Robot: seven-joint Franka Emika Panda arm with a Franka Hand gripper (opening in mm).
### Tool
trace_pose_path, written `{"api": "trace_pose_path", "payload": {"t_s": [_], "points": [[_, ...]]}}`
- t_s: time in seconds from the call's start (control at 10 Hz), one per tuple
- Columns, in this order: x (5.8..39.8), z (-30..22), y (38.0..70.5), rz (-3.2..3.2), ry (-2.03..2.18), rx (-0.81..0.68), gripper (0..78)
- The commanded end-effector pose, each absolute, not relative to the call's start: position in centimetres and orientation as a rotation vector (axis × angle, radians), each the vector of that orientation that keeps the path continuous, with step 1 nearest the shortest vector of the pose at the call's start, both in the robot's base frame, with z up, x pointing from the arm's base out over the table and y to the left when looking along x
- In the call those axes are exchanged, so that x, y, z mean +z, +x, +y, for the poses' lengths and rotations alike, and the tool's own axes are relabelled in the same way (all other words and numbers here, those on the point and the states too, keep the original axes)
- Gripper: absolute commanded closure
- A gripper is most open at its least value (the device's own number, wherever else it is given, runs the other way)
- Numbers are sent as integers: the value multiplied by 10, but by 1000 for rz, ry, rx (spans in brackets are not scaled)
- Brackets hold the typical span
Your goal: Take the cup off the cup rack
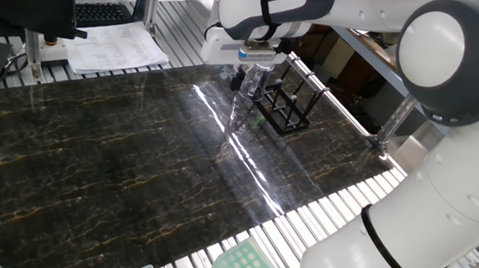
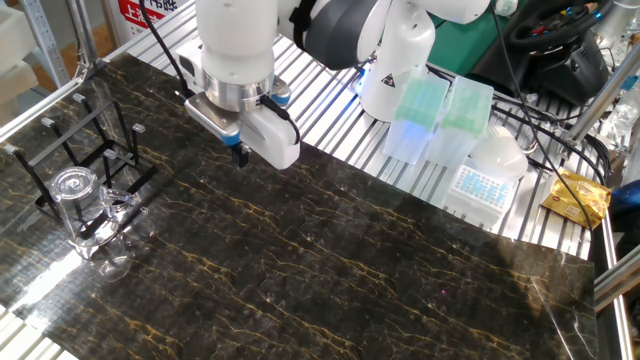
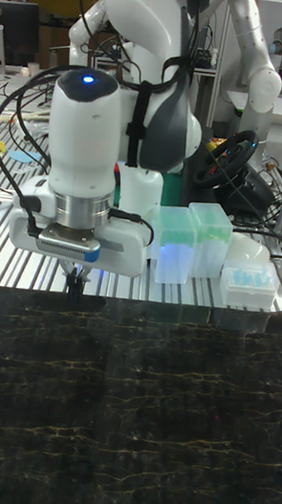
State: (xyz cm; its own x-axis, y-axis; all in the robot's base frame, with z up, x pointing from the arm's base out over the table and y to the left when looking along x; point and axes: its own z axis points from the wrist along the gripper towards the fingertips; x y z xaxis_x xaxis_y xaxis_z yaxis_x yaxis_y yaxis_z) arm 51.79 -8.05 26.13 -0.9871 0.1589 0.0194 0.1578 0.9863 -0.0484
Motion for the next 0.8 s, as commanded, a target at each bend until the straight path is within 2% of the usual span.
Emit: {"api": "trace_pose_path", "payload": {"t_s": [0.1,0.8], "points": [[258,-79,519,-3117,-243,74,776],[258,-79,519,-3105,-449,58,776]]}}
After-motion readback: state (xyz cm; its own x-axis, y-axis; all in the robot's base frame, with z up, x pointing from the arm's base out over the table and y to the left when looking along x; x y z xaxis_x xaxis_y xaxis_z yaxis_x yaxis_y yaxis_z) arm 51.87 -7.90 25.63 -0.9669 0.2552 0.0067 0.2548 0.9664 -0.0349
